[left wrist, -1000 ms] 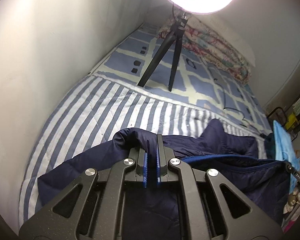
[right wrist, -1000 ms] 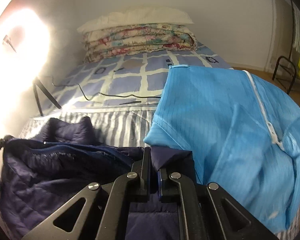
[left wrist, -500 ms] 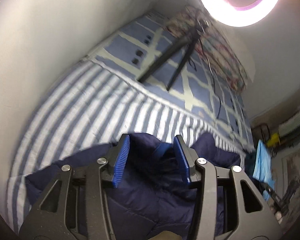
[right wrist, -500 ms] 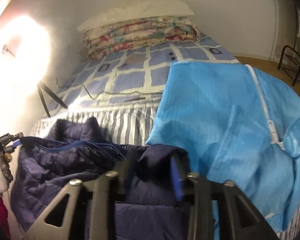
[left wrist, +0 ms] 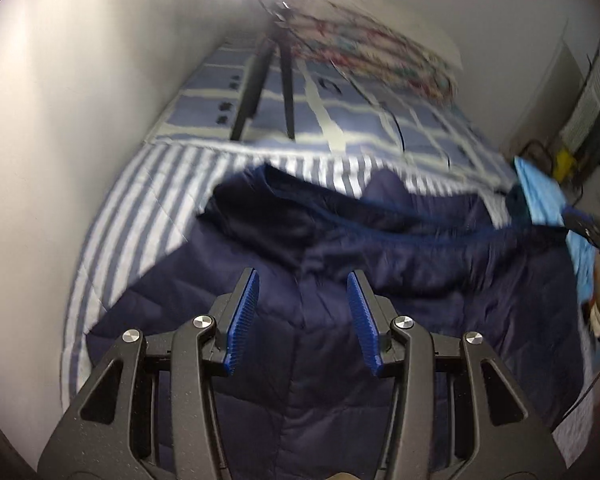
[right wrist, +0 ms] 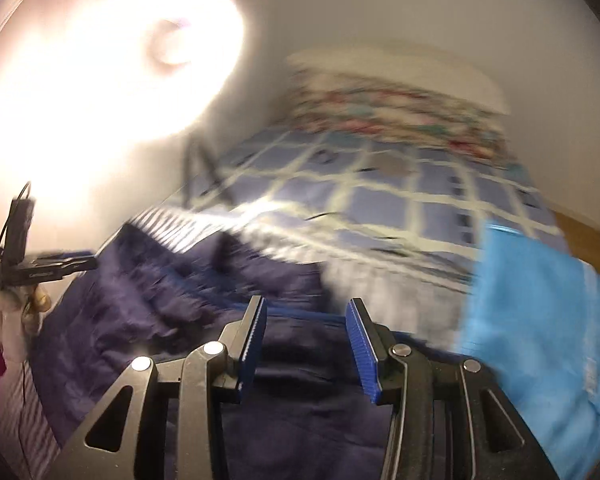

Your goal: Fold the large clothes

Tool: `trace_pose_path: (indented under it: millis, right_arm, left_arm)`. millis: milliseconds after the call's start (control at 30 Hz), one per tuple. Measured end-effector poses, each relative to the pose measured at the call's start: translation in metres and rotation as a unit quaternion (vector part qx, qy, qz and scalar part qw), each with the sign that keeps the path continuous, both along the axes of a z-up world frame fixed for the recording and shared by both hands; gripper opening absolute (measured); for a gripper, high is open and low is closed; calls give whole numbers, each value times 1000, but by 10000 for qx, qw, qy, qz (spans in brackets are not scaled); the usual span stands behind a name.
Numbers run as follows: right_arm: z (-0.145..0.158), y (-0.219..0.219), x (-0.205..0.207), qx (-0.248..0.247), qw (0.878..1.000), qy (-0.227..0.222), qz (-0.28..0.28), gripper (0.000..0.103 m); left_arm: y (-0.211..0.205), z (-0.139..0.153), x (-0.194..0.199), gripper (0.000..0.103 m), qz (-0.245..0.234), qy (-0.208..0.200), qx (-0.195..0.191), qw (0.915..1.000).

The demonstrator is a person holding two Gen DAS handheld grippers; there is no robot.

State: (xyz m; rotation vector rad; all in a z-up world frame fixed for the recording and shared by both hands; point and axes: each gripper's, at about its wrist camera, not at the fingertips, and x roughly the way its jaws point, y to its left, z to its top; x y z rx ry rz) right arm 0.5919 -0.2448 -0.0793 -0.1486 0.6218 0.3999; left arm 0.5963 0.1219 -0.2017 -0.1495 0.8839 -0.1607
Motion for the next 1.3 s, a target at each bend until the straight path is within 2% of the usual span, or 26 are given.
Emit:
trace_pose_path:
  millis: [100, 267, 333, 400, 467, 500, 533, 600, 633, 700, 767, 833, 867, 933, 1000, 1100, 1200, 1300]
  right_arm:
    - [-21, 39, 8, -383, 9984, 48, 424, 45]
    - [-47, 94, 29, -731, 9938, 233, 806, 52]
    - [-52, 111, 34, -840, 9913, 267, 975, 61]
    - [-59, 125, 38, -1040, 9882, 288, 1088, 66]
    - [-68, 139, 43, -1361, 9837, 340, 1121, 64]
    - [-72, 143, 45, -1456, 9821, 379, 1134, 54]
    - [-76, 147, 46, -1531, 9801, 454, 1178, 36]
    - [-83, 154, 47, -1726, 9766, 490, 1185, 20]
    - [-84, 156, 47, -1785, 9759, 458, 1172, 5]
    - [-83, 157, 48, -1827, 9772, 284, 1048, 0]
    - [-78, 154, 55, -1807, 9814, 38, 647, 0]
    - [-72, 150, 64, -1543, 9875, -56, 306, 0]
    - [-72, 148, 68, -1369, 9903, -67, 222, 0]
    - [-76, 150, 75, -1342, 9908, -27, 195, 0]
    - [-79, 149, 75, -1416, 9899, 0, 92, 0]
    - [-63, 129, 62, -915, 9957, 1, 138, 25]
    - [-46, 90, 41, -457, 9989, 62, 98, 27]
    - [-40, 52, 23, -614, 9981, 76, -23, 27]
  left_arm:
    - [-6, -14, 5, 47, -24, 92, 215, 9997]
    - [5, -24, 7, 47, 112, 93, -27, 9999]
    - [9, -25, 4, 47, 116, 54, -25, 9999]
    - [13, -25, 5, 47, 133, 21, 17, 9999]
    - [18, -27, 11, 47, 219, 10, 15, 9998]
    - [22, -28, 14, 47, 277, 27, -111, 9996]
    - [25, -29, 16, 47, 293, 24, -237, 9993]
    - [27, -29, 17, 47, 317, -57, -319, 9990]
    - [26, -30, 17, 47, 306, -71, -315, 9990]
    - [25, -31, 18, 47, 289, -63, -257, 9992]
    - [22, -29, 17, 47, 300, -106, -136, 9994]
    - [20, -23, 13, 47, 347, -186, -42, 9992]
    - [19, -19, 9, 47, 343, -249, -49, 9991]
    - [14, -14, 5, 47, 271, -349, 72, 9990]
    - [8, -18, 8, 47, 235, -386, 414, 9981]
    - [10, -36, 27, 47, 353, -137, 434, 9983]
    - [19, -47, 42, 47, 603, -88, 390, 9974]
    - [26, -51, 51, 47, 772, -67, 313, 9965]
